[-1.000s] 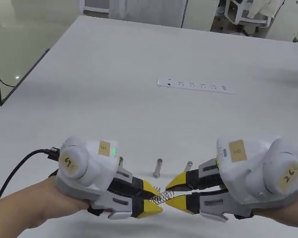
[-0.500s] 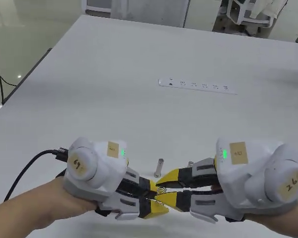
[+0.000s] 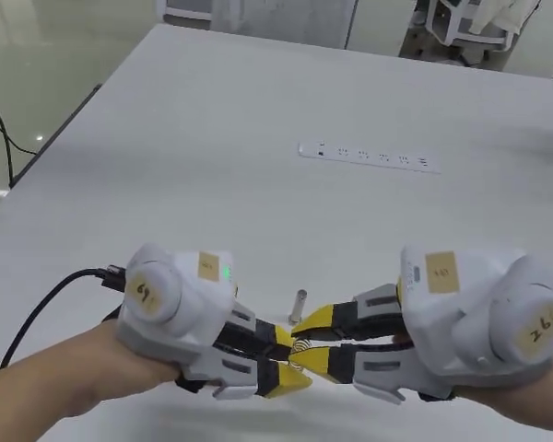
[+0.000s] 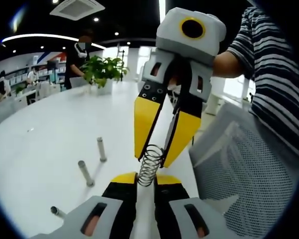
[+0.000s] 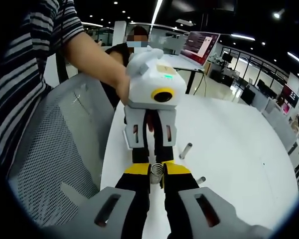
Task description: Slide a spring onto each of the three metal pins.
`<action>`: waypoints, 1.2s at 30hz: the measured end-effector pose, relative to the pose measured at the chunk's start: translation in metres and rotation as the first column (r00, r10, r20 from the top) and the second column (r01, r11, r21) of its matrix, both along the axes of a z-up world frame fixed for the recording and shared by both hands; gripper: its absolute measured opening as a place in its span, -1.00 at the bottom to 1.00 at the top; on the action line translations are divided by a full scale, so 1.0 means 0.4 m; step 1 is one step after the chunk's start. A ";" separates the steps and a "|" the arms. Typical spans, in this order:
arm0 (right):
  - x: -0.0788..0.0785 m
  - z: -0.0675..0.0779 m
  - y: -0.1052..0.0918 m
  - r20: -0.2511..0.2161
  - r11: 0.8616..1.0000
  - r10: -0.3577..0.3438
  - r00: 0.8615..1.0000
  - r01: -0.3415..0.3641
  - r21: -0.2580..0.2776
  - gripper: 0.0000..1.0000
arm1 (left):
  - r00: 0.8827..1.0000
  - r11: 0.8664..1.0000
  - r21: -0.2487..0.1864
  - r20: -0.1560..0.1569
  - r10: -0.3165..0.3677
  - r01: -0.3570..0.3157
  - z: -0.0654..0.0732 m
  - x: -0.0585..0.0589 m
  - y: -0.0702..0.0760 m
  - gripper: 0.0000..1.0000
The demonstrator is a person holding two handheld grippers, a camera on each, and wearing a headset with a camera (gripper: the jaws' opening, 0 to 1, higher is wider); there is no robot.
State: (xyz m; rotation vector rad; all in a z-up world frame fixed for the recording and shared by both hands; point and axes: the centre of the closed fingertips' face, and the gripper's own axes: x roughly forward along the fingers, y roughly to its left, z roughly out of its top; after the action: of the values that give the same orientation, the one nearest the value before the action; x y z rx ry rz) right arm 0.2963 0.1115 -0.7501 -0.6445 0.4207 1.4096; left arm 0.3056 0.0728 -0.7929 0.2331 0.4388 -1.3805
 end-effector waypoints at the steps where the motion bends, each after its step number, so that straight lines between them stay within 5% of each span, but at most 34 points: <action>1: 0.000 0.000 0.000 0.000 1.000 0.000 1.000 0.000 0.000 -0.87 | 1.000 1.000 0.005 -0.004 0.005 -0.005 -0.002 0.000 0.003 -0.85; 21: 0.026 -0.014 -0.022 0.031 0.999 -0.027 0.999 0.028 -0.035 -0.86 | 0.994 0.995 0.017 -0.034 0.100 -0.099 -0.005 0.015 0.088 -0.45; 27: 0.034 -0.015 -0.030 0.036 0.998 -0.040 0.999 0.041 -0.041 -0.86 | 0.990 0.989 0.025 -0.017 0.143 -0.143 -0.004 0.026 0.120 -0.20; 36: 0.044 -0.015 -0.036 0.048 0.998 -0.054 0.997 0.056 -0.041 -0.86 | 0.980 0.981 0.019 -0.049 0.192 -0.191 0.005 0.026 0.173 -0.07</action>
State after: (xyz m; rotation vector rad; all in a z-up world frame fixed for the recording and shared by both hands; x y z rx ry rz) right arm 0.3140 0.0971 -0.7562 -0.6945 0.4295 1.3343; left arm 0.3159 0.1420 -0.7910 0.1632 0.5000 -1.1970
